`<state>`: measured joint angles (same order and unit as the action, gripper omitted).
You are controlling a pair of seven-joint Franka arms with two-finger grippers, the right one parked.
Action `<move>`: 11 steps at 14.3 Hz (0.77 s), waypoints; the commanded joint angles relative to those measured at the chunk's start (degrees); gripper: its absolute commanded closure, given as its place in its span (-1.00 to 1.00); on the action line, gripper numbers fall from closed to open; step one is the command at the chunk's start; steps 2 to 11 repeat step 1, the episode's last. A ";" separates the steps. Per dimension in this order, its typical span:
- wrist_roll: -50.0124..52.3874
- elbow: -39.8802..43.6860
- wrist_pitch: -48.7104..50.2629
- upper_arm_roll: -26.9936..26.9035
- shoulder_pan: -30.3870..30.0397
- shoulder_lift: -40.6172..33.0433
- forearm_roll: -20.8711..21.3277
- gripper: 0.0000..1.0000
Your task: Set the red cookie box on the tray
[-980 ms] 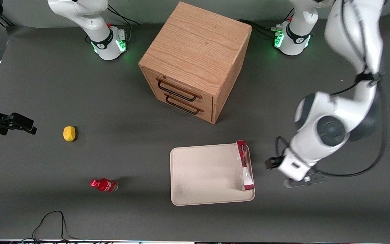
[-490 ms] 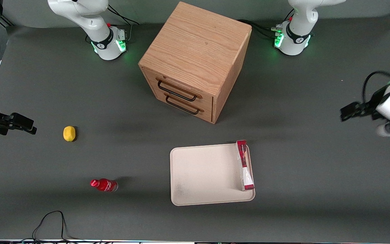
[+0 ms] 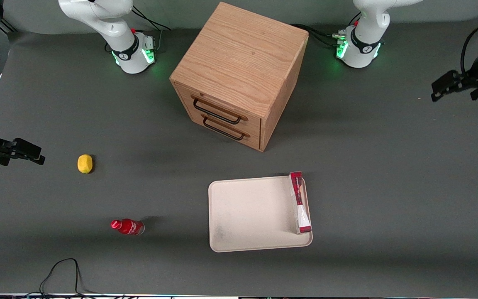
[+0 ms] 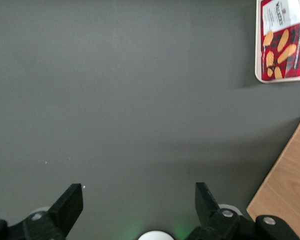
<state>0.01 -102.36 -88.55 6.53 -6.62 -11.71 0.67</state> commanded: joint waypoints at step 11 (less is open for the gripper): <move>-1.59 -2.14 0.40 0.15 -0.50 -2.18 -0.93 -1.00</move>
